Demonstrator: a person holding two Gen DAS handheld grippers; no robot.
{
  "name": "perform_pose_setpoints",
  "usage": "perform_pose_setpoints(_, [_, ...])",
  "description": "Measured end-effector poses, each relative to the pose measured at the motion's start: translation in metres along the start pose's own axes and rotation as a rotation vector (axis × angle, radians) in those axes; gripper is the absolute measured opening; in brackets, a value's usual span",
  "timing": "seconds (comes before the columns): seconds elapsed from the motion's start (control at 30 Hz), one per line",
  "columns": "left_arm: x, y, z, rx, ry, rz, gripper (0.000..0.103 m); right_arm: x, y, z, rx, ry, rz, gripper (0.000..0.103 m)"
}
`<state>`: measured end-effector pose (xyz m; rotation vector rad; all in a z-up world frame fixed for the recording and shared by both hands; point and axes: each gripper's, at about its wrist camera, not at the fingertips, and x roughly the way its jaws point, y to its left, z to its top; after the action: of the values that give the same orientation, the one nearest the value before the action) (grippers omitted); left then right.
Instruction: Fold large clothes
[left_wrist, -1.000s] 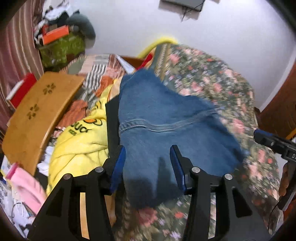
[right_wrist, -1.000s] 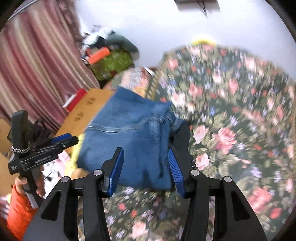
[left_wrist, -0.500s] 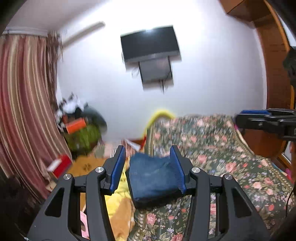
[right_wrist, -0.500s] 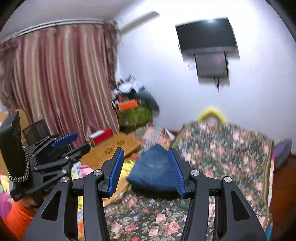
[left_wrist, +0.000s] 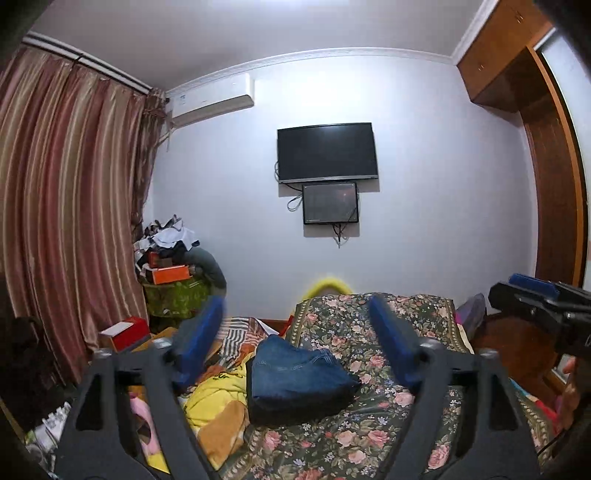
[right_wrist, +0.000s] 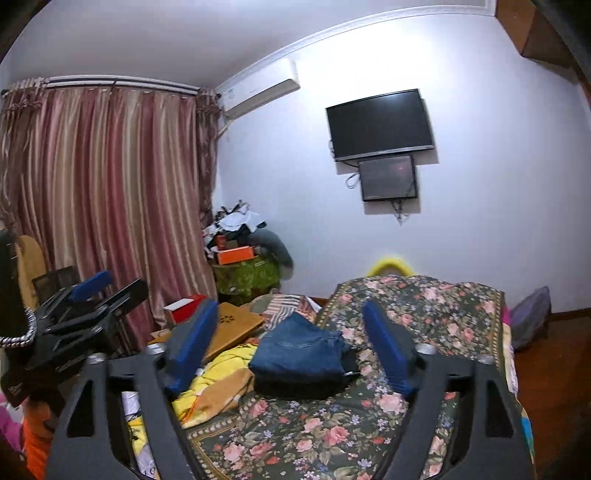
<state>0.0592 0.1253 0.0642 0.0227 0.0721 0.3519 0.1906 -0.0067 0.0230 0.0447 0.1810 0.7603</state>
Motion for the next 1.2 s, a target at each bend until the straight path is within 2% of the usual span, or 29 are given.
perform_pose_setpoints(0.03, [-0.004, -0.001, -0.002, -0.003, -0.004, 0.006, 0.096, -0.002, -0.001, -0.002, 0.011, -0.008, -0.013, 0.090])
perform_pose_setpoints(0.13, [-0.012, -0.004, -0.008, 0.000, -0.014, 0.030, 0.102, -0.004, -0.004, -0.005, 0.029, -0.006, -0.033, 0.102])
perform_pose_setpoints(0.6, [-0.004, -0.009, -0.021, -0.012, 0.042, 0.014, 0.102, -0.005, 0.000, -0.013, 0.010, 0.016, -0.029, 0.102])
perform_pose_setpoints(1.2, [-0.004, -0.008, -0.026, -0.020, 0.056, -0.002, 0.103, -0.009, 0.008, -0.011, -0.014, 0.026, -0.029, 0.102])
